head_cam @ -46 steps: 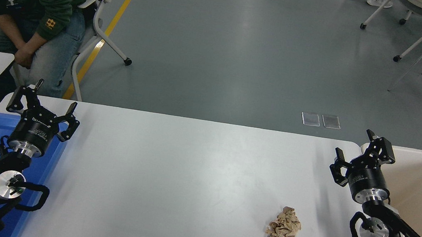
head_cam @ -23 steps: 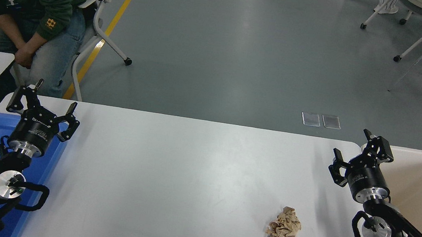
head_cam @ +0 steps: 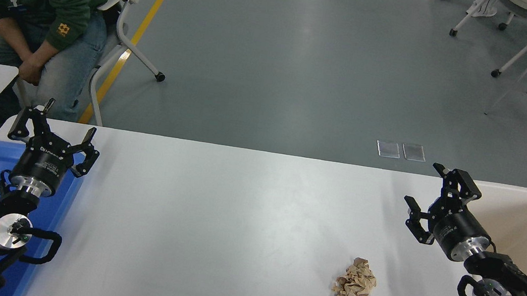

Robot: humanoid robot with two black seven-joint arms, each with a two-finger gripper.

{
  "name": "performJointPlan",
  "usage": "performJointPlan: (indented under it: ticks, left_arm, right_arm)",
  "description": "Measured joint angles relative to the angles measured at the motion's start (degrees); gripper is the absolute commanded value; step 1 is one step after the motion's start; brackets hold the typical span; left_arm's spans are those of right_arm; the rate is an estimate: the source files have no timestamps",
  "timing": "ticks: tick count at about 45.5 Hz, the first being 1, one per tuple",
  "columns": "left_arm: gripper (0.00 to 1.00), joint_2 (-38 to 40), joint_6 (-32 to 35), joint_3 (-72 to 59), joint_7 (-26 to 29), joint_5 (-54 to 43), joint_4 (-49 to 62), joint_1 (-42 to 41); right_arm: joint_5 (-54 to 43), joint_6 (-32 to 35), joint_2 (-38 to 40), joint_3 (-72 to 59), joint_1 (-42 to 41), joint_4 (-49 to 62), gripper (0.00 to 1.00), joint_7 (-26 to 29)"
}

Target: Clean the table surface

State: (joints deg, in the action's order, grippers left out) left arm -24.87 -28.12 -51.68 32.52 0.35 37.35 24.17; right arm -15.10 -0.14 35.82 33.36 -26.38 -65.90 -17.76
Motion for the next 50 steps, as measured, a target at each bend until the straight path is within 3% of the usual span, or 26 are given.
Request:
performJointPlan:
  ticks: [15, 35, 50]
  left_arm:
    - [0.99, 0.0, 0.0, 0.0, 0.0, 0.0, 0.0, 0.0]
    - [0.99, 0.0, 0.0, 0.0, 0.0, 0.0, 0.0, 0.0]
    - [0.99, 0.0, 0.0, 0.0, 0.0, 0.0, 0.0, 0.0]
  right_arm:
    - [-5.9, -0.4, 8.5, -7.4, -4.7, -9.5, 1.00, 8.2]
    - [-18.4, 0.3, 13.0, -10.5, -8.6, -17.2, 1.00, 21.0]
    - [-24.2, 3.9, 15.0, -12.7, -8.8, -21.0, 1.00, 26.4]
